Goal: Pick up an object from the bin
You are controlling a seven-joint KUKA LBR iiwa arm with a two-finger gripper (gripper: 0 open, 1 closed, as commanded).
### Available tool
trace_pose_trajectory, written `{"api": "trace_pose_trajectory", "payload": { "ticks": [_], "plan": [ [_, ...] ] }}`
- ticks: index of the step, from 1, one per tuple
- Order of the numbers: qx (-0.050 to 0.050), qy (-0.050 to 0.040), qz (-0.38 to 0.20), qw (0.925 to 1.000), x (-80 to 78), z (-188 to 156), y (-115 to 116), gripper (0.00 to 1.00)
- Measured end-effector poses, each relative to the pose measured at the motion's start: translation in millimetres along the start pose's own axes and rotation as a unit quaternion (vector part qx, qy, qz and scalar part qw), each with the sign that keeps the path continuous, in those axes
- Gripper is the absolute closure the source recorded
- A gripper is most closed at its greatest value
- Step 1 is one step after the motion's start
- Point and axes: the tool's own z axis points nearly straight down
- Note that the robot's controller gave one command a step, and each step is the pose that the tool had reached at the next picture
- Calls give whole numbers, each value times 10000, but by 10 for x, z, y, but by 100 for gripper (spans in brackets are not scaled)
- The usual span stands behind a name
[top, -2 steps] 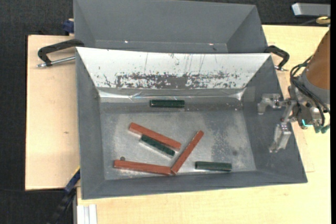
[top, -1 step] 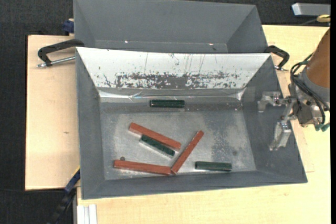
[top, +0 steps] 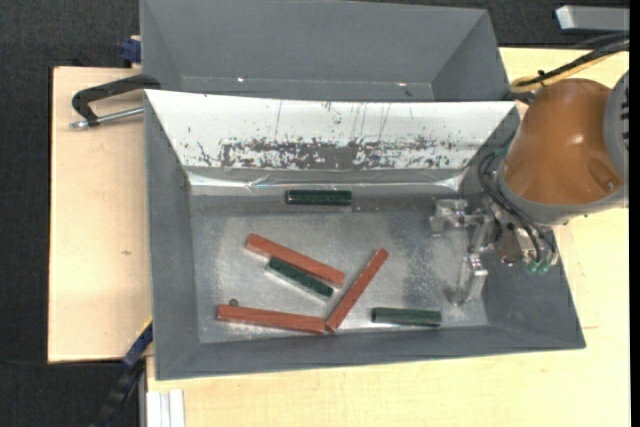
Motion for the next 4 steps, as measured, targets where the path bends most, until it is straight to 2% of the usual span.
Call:
{"api": "trace_pose_trajectory", "payload": {
  "ticks": [1,2,3,4],
  "plan": [
    [-9,13,-1636,9865,-26,161,293,0],
    [-7,-6,-2095,9778,-177,114,592,0],
    [-13,22,-1827,9832,-132,334,902,0],
    [-17,22,-3424,9395,-214,570,1233,100]
  ]
}}
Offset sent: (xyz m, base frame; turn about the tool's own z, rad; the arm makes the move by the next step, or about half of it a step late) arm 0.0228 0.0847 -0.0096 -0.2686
